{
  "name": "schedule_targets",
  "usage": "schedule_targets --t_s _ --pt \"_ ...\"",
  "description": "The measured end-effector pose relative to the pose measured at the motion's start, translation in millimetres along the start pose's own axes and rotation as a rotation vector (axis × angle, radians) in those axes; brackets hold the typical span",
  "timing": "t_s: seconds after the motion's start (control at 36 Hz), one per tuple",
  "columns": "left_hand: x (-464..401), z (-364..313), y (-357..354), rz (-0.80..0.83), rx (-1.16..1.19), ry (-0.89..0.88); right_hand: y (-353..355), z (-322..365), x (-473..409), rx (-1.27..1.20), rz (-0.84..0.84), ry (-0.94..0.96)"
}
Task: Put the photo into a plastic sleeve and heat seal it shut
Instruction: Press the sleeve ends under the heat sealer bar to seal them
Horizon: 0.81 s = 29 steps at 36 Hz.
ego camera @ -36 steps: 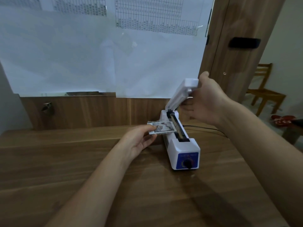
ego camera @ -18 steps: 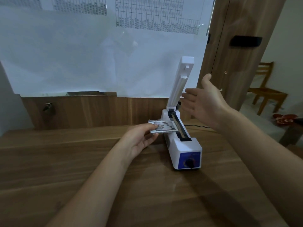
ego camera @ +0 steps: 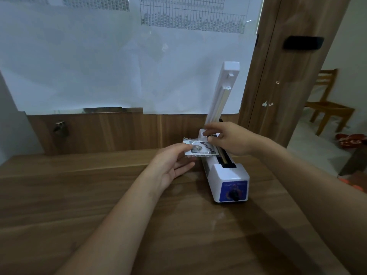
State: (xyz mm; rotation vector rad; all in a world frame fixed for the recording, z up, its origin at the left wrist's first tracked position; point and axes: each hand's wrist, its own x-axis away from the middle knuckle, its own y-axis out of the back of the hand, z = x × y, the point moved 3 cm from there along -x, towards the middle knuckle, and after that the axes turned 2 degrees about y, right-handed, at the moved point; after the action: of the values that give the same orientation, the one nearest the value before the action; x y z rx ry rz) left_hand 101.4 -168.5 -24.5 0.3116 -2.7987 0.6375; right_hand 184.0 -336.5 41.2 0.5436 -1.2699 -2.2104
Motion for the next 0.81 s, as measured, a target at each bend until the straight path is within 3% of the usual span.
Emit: schedule_targets --t_s 0.81 --pt "0.4 -2.2 -2.8 0.061 0.053 -0.061 12.3 2.5 -11.0 -0.046 0.001 -0.008"
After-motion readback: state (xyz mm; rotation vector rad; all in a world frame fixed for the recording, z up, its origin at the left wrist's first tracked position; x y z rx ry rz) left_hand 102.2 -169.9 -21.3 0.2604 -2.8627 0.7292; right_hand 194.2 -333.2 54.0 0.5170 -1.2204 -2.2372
